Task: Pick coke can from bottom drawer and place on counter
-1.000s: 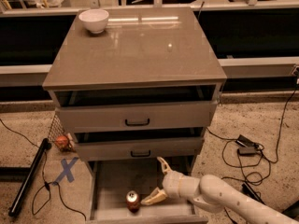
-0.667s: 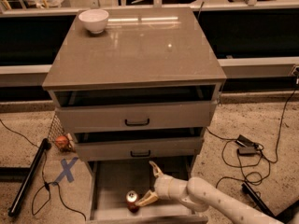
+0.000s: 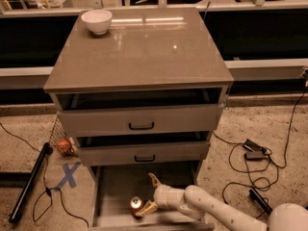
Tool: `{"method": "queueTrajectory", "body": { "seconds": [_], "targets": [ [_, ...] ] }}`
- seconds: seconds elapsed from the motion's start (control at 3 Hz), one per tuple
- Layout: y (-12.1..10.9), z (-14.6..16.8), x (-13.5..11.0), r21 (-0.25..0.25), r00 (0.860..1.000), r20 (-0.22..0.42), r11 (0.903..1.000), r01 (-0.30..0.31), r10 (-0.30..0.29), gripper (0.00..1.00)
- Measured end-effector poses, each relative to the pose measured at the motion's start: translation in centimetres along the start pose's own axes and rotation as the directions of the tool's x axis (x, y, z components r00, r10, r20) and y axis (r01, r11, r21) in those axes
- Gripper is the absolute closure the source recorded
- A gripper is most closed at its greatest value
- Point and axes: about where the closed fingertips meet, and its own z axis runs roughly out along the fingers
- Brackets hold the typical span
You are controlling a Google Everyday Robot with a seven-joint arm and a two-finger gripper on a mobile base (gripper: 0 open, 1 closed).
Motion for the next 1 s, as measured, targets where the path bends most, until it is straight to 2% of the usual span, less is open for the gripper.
{"method": "queueTrajectory", "body": {
  "seconds": [0.33,0.67,1.0],
  "targets": [
    [0.7,2.9,2.3,-0.046,1.0,0.003,0.9987,-0.024,0.024,0.0],
    [1.0,4.1,3.9,-0.063,0.999,-0.006,0.997,-0.044,0.044,0.0],
    [1.5,5.1,4.9,-0.096,0.998,-0.001,0.9936,-0.061,0.061,0.18]
  ]
}}
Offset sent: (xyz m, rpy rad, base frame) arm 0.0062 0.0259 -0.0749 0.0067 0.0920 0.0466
